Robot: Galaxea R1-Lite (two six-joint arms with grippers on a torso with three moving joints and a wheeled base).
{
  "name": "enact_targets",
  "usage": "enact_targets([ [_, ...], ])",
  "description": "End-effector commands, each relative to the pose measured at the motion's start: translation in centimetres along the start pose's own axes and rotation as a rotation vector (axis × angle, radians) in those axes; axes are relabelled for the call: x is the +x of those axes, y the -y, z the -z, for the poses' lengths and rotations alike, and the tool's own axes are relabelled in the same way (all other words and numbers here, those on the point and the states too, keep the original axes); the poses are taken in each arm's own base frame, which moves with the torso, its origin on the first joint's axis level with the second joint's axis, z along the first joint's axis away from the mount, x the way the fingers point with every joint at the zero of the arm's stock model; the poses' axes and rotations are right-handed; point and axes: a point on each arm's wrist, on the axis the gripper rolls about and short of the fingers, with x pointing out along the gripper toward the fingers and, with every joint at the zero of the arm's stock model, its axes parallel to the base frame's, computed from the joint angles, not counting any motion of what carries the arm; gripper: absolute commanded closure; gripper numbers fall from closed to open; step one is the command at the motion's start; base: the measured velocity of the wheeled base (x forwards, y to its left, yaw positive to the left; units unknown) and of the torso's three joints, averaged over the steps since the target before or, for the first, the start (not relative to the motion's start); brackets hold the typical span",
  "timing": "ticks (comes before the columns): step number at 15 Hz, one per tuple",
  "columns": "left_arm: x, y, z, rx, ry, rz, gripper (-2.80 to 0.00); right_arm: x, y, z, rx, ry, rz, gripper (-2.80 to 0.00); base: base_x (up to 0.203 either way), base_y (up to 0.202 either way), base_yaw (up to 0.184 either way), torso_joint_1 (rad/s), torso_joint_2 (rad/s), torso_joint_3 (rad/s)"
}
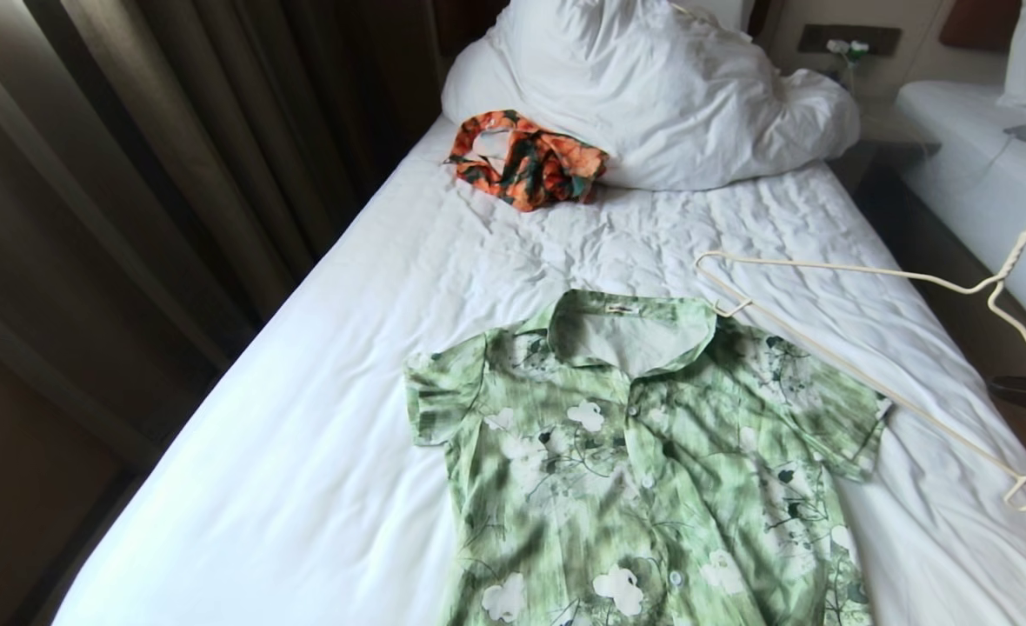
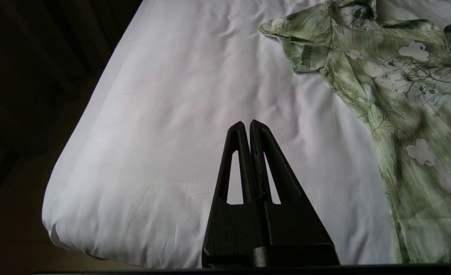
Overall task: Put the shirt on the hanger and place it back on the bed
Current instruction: Lift the shirt and hanger
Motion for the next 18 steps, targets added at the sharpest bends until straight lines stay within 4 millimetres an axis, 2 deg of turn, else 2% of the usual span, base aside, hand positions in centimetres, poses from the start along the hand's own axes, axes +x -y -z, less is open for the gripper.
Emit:
enact_targets([
  [1, -0.3, 0.0, -0.9, 0.001, 0.034, 0.007, 0.00, -0.2, -0.4, -0.1, -0.009, 0.005, 0.002, 0.00, 0.000, 0.000, 0.000, 0.000, 0.00, 0.000],
  [3, -0.9, 0.1, -3.5, 0.005, 0.084, 0.067, 0.00, -0.3, -0.4, -0.3, -0.014, 0.006, 0.003, 0.00, 0.000, 0.000, 0.000, 0.000, 0.00, 0.000],
  [4, -0.5, 0.1, -4.3, 0.004, 0.055, 0.096, 0.00, -0.3, -0.4, -0.3, -0.017, 0.006, 0.003, 0.00, 0.000, 0.000, 0.000, 0.000, 0.00, 0.000],
  [7, 2.6, 0.3, -7.0, -0.031, -0.119, 0.214, 0.00, -0.2, -0.4, -0.4, -0.020, 0.007, 0.000, 0.00, 0.000, 0.000, 0.000, 0.000, 0.00, 0.000],
  [10, 8.0, 0.4, -9.4, -0.113, -0.262, 0.342, 0.00, -0.2, -0.4, -0.3, -0.018, 0.006, 0.001, 0.00, 0.000, 0.000, 0.000, 0.000, 0.00, 0.000],
  [13, 15.0, 1.4, -10.9, -0.215, -0.367, 0.460, 0.00, -0.1, -0.2, -0.2, -0.017, 0.005, 0.000, 0.00, 0.000, 0.000, 0.000, 0.000, 0.00, 0.000],
  [16, 22.0, 4.2, -11.7, -0.311, -0.413, 0.581, 0.00, 0.1, 0.6, -0.3, -0.020, 0.006, -0.002, 0.00, 0.000, 0.000, 0.000, 0.000, 0.00, 0.000],
  [18, 26.4, 6.8, -10.7, -0.331, -0.445, 0.647, 0.00, 0.1, 1.2, -0.5, -0.014, 0.007, 0.001, 0.00, 0.000, 0.000, 0.000, 0.000, 0.00, 0.000],
])
